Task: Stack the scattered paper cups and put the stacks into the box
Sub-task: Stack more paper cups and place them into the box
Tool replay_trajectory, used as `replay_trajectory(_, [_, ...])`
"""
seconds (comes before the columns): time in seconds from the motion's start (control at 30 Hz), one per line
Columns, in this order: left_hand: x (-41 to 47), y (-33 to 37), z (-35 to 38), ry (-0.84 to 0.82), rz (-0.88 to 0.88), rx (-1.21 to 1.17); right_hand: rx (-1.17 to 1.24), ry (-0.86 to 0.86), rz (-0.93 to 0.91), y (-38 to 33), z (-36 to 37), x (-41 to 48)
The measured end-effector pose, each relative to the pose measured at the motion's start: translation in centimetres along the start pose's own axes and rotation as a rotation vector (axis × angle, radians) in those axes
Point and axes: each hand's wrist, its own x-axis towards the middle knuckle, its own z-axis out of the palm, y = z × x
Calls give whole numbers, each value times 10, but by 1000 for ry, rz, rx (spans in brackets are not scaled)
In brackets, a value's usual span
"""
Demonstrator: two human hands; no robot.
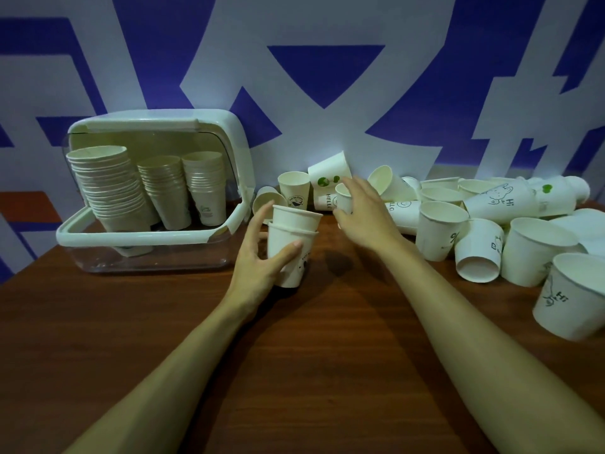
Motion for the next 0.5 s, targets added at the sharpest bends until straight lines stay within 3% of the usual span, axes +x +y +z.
replay_trajectory(0.13, [3, -8, 0, -2, -29, -24, -249, -72, 41, 19, 12, 5])
replay_trajectory(0.27, [4, -9, 0, 53, -45, -79, -306, 177, -31, 24, 15, 9])
replay_trajectory(0.33, [4, -9, 0, 69, -60, -117, -177, 236, -41, 20, 9, 10])
replay_trajectory(0.5, [5, -14, -1, 79, -72, -143, 464, 362, -31, -10, -25, 13])
